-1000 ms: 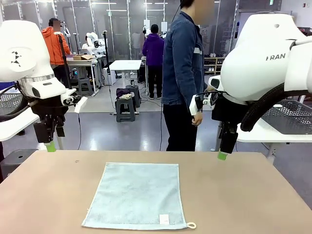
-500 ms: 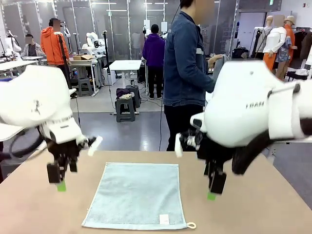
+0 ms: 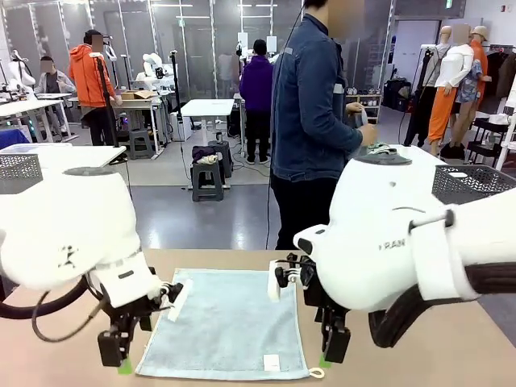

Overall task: Fold the towels and place them in the basket.
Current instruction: When a person lays out a Towel with hook on the table, fold it in half twice.

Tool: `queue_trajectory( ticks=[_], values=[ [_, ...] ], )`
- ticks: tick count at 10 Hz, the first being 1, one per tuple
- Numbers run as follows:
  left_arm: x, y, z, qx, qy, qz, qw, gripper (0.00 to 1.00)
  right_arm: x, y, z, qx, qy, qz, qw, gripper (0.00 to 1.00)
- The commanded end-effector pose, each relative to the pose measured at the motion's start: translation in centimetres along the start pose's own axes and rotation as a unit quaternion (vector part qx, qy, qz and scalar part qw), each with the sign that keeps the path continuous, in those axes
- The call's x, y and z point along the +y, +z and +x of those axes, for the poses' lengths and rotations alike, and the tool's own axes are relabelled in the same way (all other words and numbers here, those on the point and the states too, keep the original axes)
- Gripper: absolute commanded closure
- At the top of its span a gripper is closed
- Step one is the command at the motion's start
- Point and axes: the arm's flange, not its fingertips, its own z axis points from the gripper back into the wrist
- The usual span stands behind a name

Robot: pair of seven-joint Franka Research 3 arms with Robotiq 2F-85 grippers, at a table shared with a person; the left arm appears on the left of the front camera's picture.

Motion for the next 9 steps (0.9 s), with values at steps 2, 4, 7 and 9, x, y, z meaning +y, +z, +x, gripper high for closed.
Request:
queue_trajectory(
  ticks=[2,4,7,9],
  values=[
    [-1.6,-0.9,0.7,0.031,0.009,0.054,0.998,0.00,0.9,-3.7,0.8,0.023,-0.027,-0.007,0.999,0.00],
    [0.2,-1.1,0.0,0.039,0.004,0.045,0.998,0.00,-0.7,-4.0,0.8,0.020,-0.021,0.008,1.000,0.00],
    [-0.5,-0.2,1.0,0.019,0.000,0.039,0.999,0.00,0.2,-3.3,0.9,0.015,-0.010,0.008,1.000,0.00],
    [-0.2,-0.9,0.3,0.015,0.003,0.041,0.999,0.00,0.5,-4.4,1.1,0.028,-0.002,0.013,1.000,0.00]
  ],
)
